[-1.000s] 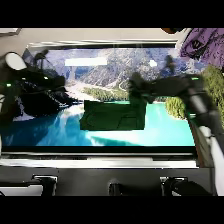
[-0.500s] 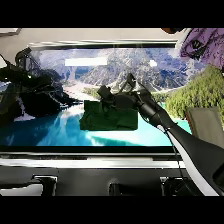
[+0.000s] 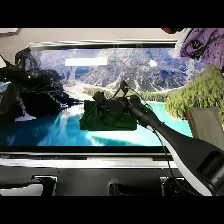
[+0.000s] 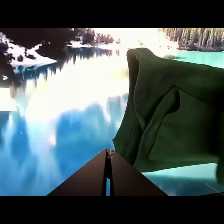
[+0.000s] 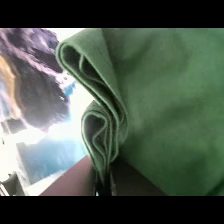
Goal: Fold the clothes and pants, and hang the long-sleeved shirts on hangers.
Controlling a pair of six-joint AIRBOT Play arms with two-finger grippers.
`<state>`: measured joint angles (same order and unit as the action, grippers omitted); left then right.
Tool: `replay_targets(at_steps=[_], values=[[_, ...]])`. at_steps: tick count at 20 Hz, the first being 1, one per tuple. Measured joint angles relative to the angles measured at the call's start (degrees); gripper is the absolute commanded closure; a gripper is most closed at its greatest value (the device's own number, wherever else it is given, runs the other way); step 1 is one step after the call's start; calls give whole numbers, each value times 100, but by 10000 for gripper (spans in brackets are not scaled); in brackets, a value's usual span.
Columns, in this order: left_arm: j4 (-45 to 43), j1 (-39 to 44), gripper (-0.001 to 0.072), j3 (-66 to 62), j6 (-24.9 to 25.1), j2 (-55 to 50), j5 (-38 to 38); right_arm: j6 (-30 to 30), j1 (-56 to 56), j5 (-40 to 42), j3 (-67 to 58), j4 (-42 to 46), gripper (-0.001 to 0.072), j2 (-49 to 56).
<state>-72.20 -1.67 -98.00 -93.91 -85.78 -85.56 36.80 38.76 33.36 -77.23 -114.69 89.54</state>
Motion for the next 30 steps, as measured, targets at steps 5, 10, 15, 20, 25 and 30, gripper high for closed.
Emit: replay_targets(at_steps=[5, 10, 15, 20, 25, 30], values=[[-4, 0, 688, 0, 0, 0, 0, 4, 136, -83, 0, -26, 324, 332], [-7, 0, 688, 0, 0, 0, 0, 455, 13, -142, -264, -87, 315, 323], [-7, -2, 688, 0, -2, 0, -7, 1576, -1182, 1419, -850, -92, 289, -197], [-4, -9, 688, 0, 0, 2, -46, 3307, -3268, 3027, -748, -227, 288, -748], [-4, -9, 688, 0, -2, 2, -57, 5274, -4669, 3613, 529, -1499, 282, -603], [-4, -9, 688, 0, -2, 2, -48, 6704, -4778, 3598, 1539, -2553, 289, 57]])
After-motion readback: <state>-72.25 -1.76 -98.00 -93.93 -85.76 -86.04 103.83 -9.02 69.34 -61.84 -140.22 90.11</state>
